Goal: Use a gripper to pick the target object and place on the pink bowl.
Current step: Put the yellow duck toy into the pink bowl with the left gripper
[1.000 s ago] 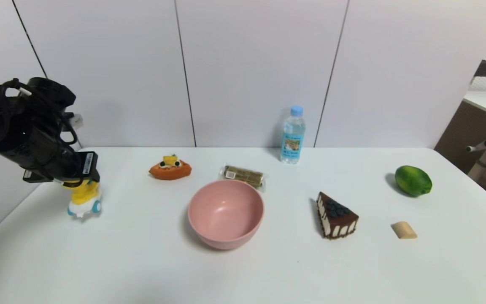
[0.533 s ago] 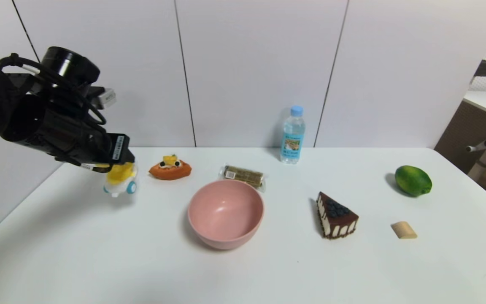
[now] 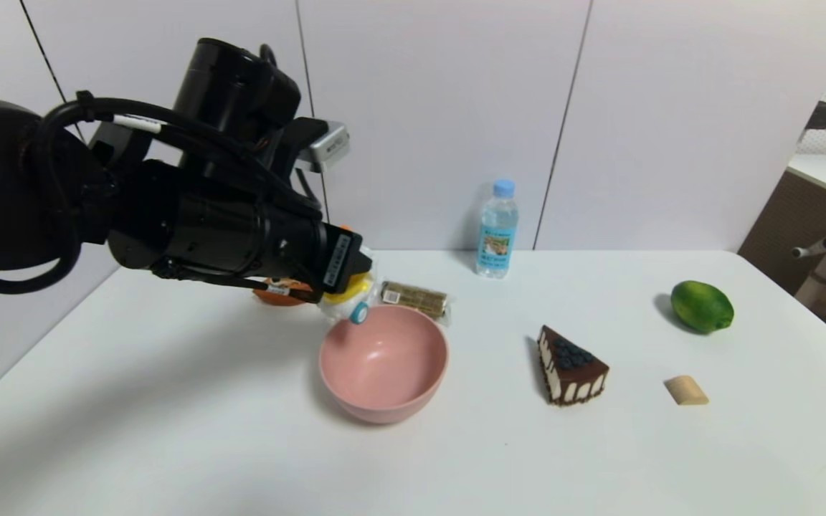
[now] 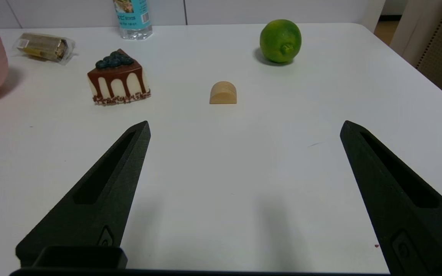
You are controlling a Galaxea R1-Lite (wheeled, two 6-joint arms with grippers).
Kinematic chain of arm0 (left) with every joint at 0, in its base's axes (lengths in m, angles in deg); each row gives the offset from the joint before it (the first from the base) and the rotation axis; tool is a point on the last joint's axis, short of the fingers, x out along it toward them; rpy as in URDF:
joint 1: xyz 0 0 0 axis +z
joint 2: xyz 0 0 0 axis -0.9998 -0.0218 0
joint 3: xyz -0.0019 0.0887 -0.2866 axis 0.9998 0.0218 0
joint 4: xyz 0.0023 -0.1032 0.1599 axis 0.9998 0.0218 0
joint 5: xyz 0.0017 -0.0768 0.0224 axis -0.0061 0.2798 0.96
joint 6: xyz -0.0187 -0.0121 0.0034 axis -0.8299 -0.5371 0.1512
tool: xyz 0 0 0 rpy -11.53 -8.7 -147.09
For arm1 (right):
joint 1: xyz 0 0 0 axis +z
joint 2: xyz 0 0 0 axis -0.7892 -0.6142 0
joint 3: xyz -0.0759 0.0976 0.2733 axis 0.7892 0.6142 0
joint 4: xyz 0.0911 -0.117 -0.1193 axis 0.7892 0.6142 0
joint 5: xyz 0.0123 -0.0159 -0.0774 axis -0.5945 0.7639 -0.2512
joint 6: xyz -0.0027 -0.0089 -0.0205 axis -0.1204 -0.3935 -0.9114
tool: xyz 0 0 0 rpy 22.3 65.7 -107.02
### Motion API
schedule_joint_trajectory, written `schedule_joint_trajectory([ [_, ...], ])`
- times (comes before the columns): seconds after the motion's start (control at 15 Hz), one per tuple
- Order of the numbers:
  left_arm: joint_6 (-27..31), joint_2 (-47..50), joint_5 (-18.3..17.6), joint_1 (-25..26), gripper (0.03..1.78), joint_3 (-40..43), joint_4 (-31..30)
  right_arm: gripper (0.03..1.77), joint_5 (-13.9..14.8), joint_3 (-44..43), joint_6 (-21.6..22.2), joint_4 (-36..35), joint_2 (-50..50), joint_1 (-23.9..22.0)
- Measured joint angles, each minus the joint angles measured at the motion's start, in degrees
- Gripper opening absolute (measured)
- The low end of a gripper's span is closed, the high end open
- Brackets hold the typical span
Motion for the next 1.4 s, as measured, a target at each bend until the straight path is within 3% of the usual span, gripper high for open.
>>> schedule_joint_trajectory([
  [0.27,1.68,-1.77,-0.11,-4.18,0.91,0.20,-2.29,1.71,0.00,0.00,0.02,0.00,0.00,-0.02],
  [1.0,1.16,-5.40,-0.44,-4.71,0.91,4.02,-1.83,1.71,0.02,0.00,0.00,0.00,0.00,0.00],
  [1.27,1.11,-6.56,-4.71,-4.71,0.91,4.25,-1.74,1.71,0.00,0.00,0.02,0.02,0.00,0.00],
  [1.4,1.37,-6.81,-4.72,-4.68,1.07,4.36,-1.74,1.71,0.02,0.00,0.02,0.02,0.00,-0.02],
])
